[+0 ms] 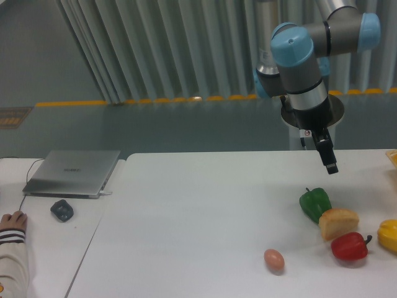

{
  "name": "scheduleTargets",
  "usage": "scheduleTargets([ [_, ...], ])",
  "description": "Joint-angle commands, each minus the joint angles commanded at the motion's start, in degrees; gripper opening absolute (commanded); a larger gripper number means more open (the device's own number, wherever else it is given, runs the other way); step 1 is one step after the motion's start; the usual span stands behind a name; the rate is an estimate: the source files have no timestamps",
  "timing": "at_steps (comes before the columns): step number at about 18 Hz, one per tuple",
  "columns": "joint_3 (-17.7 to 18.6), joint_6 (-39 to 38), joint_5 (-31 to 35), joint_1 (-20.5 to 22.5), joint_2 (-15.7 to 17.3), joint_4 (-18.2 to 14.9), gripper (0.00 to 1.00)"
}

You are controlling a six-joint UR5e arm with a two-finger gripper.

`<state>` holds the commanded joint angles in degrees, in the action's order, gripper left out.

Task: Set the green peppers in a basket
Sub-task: 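Move the gripper back over the green pepper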

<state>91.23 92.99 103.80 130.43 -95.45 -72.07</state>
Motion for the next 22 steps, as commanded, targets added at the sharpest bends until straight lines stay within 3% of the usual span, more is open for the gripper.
scheduleTargets([
  [17,0.2,-0.2,-1.1,-0.4,0.4,0.0,1.00],
  [22,0.3,-0.2,-1.1,-0.8,-1.0,0.1,1.00],
])
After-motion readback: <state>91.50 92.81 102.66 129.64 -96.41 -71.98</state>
